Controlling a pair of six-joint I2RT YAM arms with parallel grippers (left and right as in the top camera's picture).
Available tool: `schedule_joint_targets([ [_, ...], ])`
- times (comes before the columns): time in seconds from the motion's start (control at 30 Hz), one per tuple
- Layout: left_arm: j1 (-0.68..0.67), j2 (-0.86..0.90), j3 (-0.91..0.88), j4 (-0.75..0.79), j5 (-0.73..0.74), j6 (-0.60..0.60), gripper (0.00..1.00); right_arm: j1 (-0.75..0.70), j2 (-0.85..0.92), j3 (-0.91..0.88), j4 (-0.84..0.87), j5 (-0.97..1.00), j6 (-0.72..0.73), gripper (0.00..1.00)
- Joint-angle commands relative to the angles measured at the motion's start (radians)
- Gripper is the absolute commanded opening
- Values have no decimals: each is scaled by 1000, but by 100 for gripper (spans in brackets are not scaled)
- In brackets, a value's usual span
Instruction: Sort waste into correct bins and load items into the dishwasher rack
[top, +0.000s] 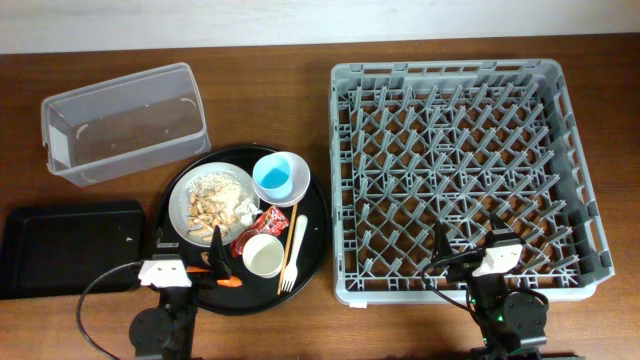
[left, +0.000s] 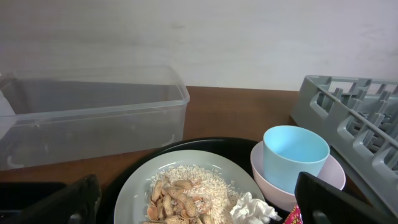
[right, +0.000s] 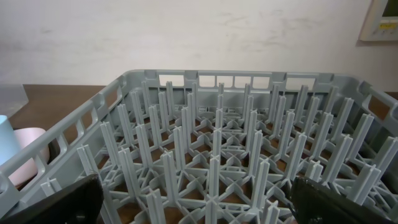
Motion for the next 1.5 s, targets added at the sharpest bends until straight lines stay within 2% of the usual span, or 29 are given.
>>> schedule_joint_targets([
  [0.0,-3,-8,-6,-2,-11,13,99,6,-8,-5,-3,-2,11,99],
  [0.17,-3,-9,-6,-1,-10,12,99,5,-8,-5,-4,-5,12,98],
  [0.3,-3,-8,8,-19,31,6,99,5,-8,3,-20,-39,143,99],
  [0.4,-3,-2,92,-164,34,0,99,5,-7,57,-98,-113,211,99],
  [0.57,-3,82,242,-308,34,0,99,5,6,192,-306,-125,215,99],
  [0.83,-3,455,538,-441,35,1,99,5,161,473,-579,-128,215,99],
  [1.1,-4,958,970,-793,39,1,99,5,536,796,-910,-128,214,99],
  [1.23,-4,1084,1038,-890,40,1,99,5,677,860,-965,-144,213,99],
  [1.47,-4,1239,1038,-845,186,1,99,5,788,861,-980,-66,211,99],
])
